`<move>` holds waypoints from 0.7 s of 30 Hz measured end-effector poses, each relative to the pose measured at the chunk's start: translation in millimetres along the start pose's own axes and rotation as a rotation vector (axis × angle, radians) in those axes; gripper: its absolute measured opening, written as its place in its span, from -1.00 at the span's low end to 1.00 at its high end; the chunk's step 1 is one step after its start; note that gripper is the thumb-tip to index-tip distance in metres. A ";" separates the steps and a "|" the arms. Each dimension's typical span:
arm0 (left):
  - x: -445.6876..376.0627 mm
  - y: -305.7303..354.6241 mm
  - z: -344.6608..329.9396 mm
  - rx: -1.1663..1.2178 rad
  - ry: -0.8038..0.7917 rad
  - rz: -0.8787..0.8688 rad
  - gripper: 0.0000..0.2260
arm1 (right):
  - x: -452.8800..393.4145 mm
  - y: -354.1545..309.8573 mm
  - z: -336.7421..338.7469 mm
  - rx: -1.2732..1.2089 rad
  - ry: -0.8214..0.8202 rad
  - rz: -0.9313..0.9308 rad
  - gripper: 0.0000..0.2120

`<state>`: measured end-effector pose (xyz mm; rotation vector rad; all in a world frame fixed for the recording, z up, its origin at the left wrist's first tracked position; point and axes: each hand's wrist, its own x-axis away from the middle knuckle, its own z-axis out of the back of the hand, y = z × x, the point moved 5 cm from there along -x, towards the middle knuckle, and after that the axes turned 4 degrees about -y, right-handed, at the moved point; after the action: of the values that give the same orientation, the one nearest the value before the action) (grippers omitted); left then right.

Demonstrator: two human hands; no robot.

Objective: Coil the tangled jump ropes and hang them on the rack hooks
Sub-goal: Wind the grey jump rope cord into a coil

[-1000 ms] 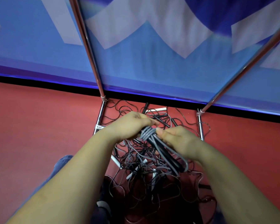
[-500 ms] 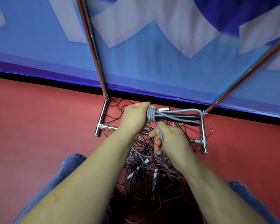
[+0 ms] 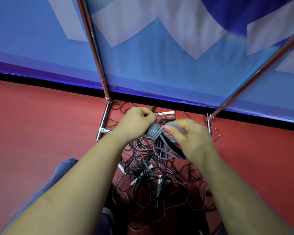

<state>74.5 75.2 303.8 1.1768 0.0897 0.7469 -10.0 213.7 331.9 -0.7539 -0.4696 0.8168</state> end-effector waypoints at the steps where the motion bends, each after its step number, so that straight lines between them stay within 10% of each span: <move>1: 1.3 2.9 -3.1 0.053 -0.054 -0.015 -0.70 | -0.4 6.0 -3.5 0.049 -0.066 -0.064 -0.74; 7: 10.4 12.8 -11.0 0.244 -0.255 -0.027 -0.71 | -3.5 15.7 -12.8 -0.175 -0.356 -0.214 -0.49; 15: 7.9 17.1 -22.4 0.694 -0.264 0.079 -0.70 | 6.5 -2.6 -33.4 -1.288 -0.547 -0.422 -0.52; 21: 4.4 7.4 -23.7 0.723 -0.053 0.239 -0.77 | 3.8 7.1 -44.9 -0.769 -0.118 -0.452 -0.55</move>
<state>63.9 98.0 301.8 1.9185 0.1865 0.9265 17.4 201.3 297.7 -1.2455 -1.0459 0.2338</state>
